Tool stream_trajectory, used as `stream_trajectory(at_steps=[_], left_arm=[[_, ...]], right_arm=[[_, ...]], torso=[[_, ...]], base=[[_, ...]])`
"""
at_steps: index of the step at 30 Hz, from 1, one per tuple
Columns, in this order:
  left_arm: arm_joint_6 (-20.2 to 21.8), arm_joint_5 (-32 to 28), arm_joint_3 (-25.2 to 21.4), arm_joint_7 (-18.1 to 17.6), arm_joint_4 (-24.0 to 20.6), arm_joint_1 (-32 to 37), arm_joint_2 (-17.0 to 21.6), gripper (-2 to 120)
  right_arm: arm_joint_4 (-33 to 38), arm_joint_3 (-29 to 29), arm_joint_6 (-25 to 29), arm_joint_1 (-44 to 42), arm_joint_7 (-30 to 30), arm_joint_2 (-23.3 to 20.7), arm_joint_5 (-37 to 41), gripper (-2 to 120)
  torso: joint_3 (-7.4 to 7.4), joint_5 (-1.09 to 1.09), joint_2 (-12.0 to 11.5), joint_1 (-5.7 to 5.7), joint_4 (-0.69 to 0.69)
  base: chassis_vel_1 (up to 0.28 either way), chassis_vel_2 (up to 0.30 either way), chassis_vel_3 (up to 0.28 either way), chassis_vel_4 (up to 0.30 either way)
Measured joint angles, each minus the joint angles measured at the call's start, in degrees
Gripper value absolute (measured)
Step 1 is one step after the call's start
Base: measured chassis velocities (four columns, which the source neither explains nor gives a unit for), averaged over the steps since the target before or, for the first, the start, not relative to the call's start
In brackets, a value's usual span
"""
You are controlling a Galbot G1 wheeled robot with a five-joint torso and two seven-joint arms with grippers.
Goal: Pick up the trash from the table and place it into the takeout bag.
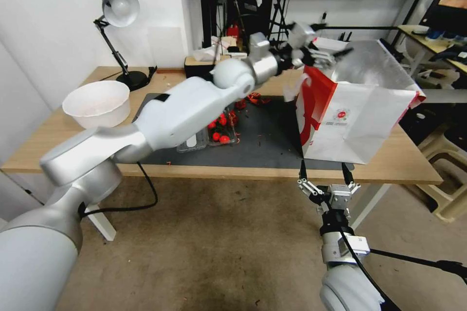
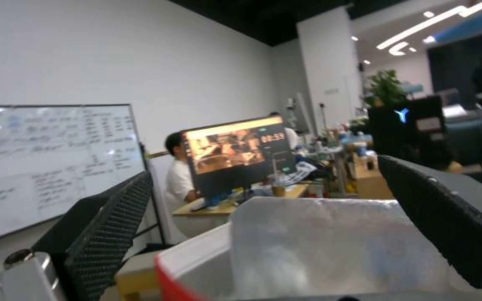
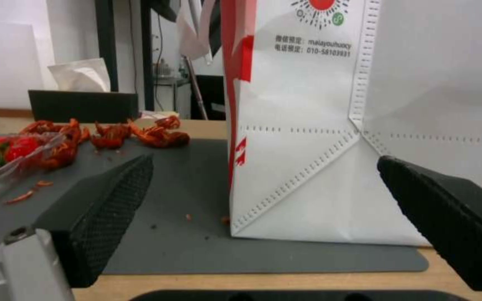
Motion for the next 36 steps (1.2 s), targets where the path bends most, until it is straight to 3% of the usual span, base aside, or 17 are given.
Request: stream_trajectory(at_steps=[8, 10, 19, 22, 24, 26, 27, 30, 32, 34, 36], left_arm=[[0.53, -0.4, -2.4, -0.88, -2.13, 2.69, 2.49, 100], [0.95, -0.25, -5.79, -3.0, -4.96, 6.6, 5.63, 100], [1.95, 2.23, -13.6, -7.25, -9.92, 14.43, 11.4, 100], [3.86, 5.65, -22.5, -11.79, -16.59, 25.26, 16.44, 100], [4.07, 6.22, -23.75, -12.29, -17.48, 27.14, 16.93, 100], [5.18, 8.38, -30.42, -14.73, -22.53, 36.61, 19.12, 100], [5.18, 8.38, -30.42, -14.73, -22.53, 36.61, 19.12, 100], [5.25, 12.58, -37.42, -17.32, -27.9, 46.06, 21.02, 100], [5.24, 13.63, -38.7, -17.97, -29.04, 47.99, 21.13, 100], [5.26, 20.12, -45.47, -20.97, -35.09, 58.2, 19.85, 100], [5.1, 22.05, -46.78, -21.54, -36.3, 60.73, 19.3, 100]], right_arm=[[0.12, 0.04, -0.04, -0.02, 0.0, 0.37, -0.04, 100], [0.15, -0.09, -0.1, 0.0, 0.0, 0.59, -0.18, 100], [0.16, -0.24, -0.12, -0.02, -0.02, 0.58, -0.3, 100], [0.14, -0.61, -0.12, 0.21, -0.08, 0.55, -0.31, 100], [0.14, -0.7, -0.12, 0.26, -0.09, 0.58, -0.33, 100], [0.12, -0.99, -0.14, 0.36, -0.18, 0.73, -0.51, 100], [0.12, -0.99, -0.14, 0.36, -0.18, 0.73, -0.51, 100], [0.22, -1.12, -0.14, 0.08, -0.22, 0.91, -0.91, 100], [0.29, -1.1, -0.14, 0.01, -0.22, 0.94, -0.92, 100], [0.58, -0.96, -0.14, -0.25, -0.22, 0.98, -1.07, 100], [0.64, -0.92, -0.14, -0.32, -0.21, 1.03, -1.14, 100]], torso=[[0.0, 0.0, 0.0, 0.0, -0.02], [0.0, 0.0, 0.0, 0.0, -0.03], [0.0, 0.0, 0.0, 0.0, -0.01], [0.0, -0.01, 0.0, -0.01, 0.03], [0.0, -0.01, 0.0, -0.01, 0.02], [0.0, 0.01, 0.0, -0.01, -0.02], [0.0, 0.01, 0.0, -0.01, -0.02], [0.0, 0.03, 0.0, -0.01, -0.01], [-0.01, 0.03, 0.0, -0.01, -0.03], [-0.01, 0.02, 0.01, -0.02, 0.0], [0.0, 0.0, 0.01, -0.02, 0.0]], base=[[0.0, 0.0, 0.0, 0.0], [0.0, 0.0, 0.0, 0.0], [0.0, 0.0, 0.0, 0.0], [0.0, 0.0, 0.0, 0.0], [0.0, 0.0, 0.0, 0.0], [0.0, 0.0, 0.0, 0.0], [0.0, 0.0, 0.0, 0.0], [0.0, 0.0, 0.0, 0.0], [0.0, 0.0, 0.0, 0.0], [0.0, 0.0, 0.0, 0.0], [0.0, 0.0, 0.0, 0.0]])
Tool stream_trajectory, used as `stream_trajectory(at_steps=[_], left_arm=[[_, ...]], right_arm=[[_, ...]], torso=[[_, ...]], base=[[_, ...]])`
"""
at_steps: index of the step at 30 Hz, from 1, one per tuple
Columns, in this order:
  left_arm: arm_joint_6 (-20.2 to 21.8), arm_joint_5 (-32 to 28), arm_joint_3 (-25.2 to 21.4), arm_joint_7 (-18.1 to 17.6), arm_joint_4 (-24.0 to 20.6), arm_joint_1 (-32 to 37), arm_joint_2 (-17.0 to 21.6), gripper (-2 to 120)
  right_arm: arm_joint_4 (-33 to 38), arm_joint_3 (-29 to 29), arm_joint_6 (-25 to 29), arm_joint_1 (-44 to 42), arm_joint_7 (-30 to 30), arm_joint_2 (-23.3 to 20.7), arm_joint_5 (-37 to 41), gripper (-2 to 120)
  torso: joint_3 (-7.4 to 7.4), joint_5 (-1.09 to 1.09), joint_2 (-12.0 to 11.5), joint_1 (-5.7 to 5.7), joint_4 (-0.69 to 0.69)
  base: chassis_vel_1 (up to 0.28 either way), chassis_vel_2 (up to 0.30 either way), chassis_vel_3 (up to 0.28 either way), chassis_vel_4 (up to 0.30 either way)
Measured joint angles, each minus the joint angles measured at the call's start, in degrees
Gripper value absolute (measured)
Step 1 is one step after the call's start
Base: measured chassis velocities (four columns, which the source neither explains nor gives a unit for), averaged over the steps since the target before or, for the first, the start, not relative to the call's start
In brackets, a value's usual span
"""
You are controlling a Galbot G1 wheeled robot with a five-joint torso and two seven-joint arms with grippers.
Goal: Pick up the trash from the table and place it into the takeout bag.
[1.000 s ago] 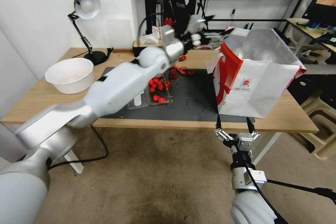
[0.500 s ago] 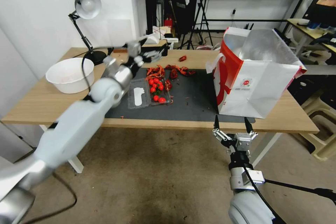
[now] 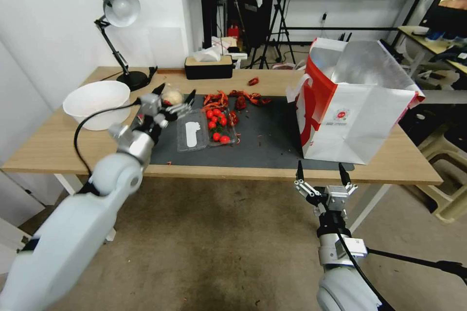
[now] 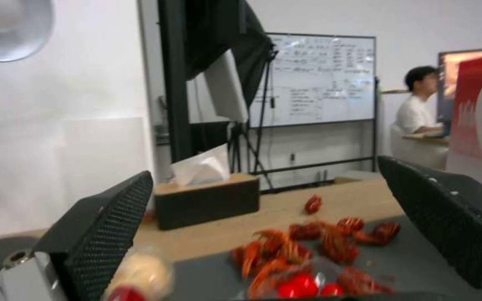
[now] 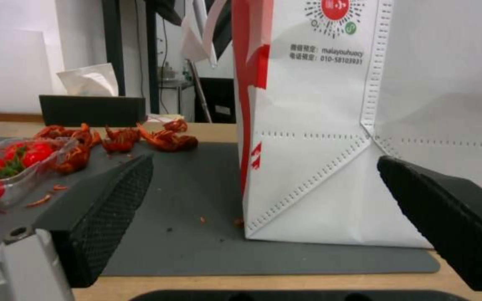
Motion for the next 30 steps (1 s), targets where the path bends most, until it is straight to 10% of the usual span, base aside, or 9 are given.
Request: stream_trajectory(at_steps=[12, 30], left_arm=[[-5.29, 12.37, -10.56, -4.68, -6.32, 22.42, -8.05, 100], [-8.59, 15.05, -11.64, -5.19, -5.38, 28.68, -10.06, 100]], right_arm=[[-0.11, 0.04, 0.04, -0.95, 0.11, 0.64, -0.86, 100], [0.02, 0.5, 0.4, -2.17, 0.31, 1.28, -1.61, 100]], torso=[[0.0, 0.02, 0.0, 0.0, 0.01], [0.01, 0.02, 0.0, 0.01, -0.01]], base=[[0.0, 0.0, 0.0, 0.0], [0.0, 0.0, 0.0, 0.0]])
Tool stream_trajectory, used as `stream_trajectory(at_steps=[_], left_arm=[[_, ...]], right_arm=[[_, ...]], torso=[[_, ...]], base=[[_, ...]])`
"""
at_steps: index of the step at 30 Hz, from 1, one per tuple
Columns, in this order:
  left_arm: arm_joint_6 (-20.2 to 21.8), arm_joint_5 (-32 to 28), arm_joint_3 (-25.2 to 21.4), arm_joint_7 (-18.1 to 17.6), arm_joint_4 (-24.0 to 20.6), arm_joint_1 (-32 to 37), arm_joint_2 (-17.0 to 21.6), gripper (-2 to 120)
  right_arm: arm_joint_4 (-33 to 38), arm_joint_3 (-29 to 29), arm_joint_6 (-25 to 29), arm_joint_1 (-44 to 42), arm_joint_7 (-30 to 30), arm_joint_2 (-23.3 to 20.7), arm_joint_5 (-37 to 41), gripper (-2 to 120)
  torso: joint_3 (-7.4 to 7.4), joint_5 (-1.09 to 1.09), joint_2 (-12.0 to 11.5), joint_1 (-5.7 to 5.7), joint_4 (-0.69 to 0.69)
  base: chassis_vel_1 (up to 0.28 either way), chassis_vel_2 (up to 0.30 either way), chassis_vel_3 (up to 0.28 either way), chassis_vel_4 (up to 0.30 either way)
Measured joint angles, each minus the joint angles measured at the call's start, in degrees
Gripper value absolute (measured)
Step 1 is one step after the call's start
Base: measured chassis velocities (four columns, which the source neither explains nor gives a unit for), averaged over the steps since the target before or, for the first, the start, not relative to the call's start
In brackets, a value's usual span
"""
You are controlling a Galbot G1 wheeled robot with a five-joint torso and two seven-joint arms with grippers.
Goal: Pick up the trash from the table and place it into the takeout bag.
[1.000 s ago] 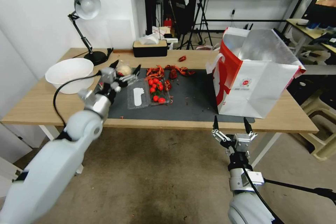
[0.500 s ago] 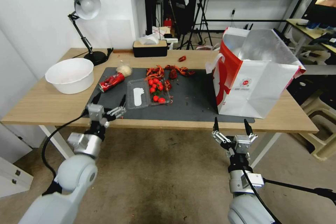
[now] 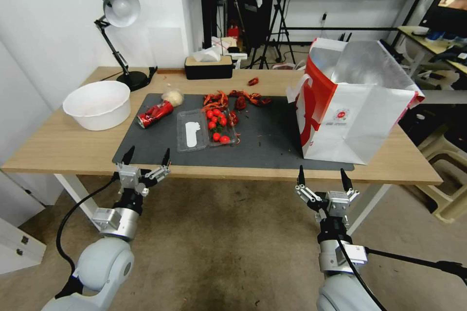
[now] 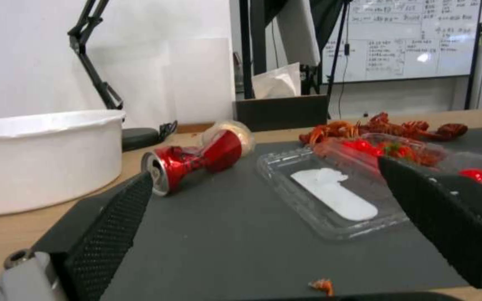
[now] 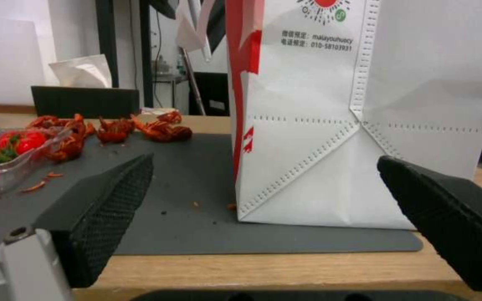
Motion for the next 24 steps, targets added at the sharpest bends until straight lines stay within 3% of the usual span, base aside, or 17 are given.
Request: stream_trajectory(at_steps=[24], left_arm=[[1.11, 0.42, -0.49, 2.21, 1.47, -1.81, 1.82, 100]], right_arm=[[-0.69, -0.11, 0.13, 0.29, 0.03, 0.37, 0.07, 100]], torso=[[0.0, 0.0, -0.01, 0.0, 0.0]], base=[[0.0, 0.0, 0.0, 0.0]])
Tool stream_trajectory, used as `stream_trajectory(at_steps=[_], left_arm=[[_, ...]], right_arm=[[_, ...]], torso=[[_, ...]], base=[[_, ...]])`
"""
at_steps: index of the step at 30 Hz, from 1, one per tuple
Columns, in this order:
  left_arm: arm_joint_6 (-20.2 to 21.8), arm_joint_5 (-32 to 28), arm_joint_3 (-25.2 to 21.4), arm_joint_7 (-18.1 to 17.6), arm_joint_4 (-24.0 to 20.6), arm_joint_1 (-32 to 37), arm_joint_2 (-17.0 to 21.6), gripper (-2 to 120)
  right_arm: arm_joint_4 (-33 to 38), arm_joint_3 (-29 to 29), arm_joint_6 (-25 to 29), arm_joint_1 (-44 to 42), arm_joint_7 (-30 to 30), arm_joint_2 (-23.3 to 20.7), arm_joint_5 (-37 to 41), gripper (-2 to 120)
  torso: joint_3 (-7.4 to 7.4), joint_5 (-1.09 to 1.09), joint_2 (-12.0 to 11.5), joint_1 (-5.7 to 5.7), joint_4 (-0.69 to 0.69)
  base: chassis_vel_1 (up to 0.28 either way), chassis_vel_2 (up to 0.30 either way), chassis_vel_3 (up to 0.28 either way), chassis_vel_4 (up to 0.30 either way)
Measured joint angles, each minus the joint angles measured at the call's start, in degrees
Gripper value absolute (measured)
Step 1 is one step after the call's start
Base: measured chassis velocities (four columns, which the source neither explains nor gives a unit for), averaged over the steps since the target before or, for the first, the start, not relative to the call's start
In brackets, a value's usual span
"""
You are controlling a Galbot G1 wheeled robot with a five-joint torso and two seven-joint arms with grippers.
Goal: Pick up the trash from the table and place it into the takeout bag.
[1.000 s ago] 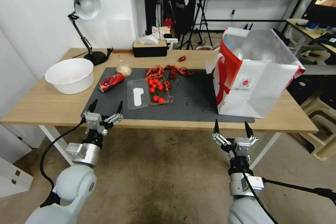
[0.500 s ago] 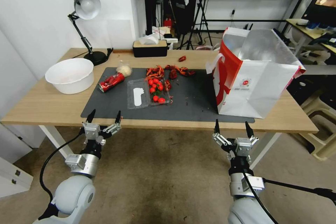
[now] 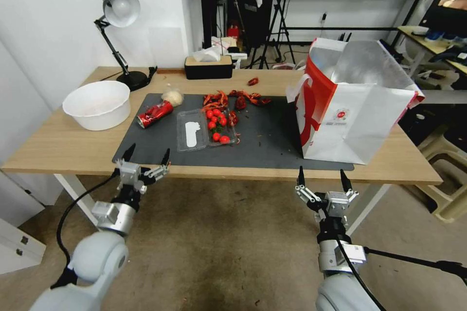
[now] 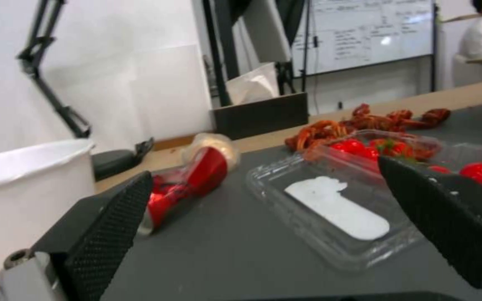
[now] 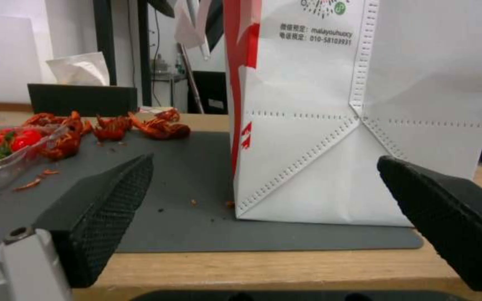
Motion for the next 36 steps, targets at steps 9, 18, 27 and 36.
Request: stream_trajectory(at_steps=[9, 18, 27, 36], left_arm=[[3.18, -4.08, 3.23, 4.09, 3.68, -8.92, 8.4, 100], [8.9, -13.33, 7.78, 9.39, 10.4, -23.1, 18.62, 100], [20.28, -19.33, 22.29, 26.83, 23.47, -44.67, 27.35, 100], [26.04, -15.04, 35.72, 33.23, 34.74, -61.2, 25.5, 100]], right_arm=[[-0.28, -0.3, -0.01, 0.94, 0.01, -0.36, 0.24, 100], [-0.78, -0.8, -0.09, 1.81, -0.08, -0.56, 0.44, 100], [-1.08, -1.29, -0.31, 2.58, -0.22, -0.27, 0.48, 100], [-1.06, -1.05, -0.37, 2.47, -0.23, -0.02, 0.48, 100]], torso=[[0.0, -0.01, 0.0, 0.0, 0.0], [0.01, -0.01, 0.0, 0.0, -0.01], [0.01, 0.0, 0.0, 0.0, 0.01], [0.01, -0.02, 0.0, 0.0, 0.0]], base=[[0.0, 0.0, 0.0, 0.0], [0.0, 0.0, 0.0, 0.0], [0.0, 0.0, 0.0, 0.0], [0.0, 0.0, 0.0, 0.0]])
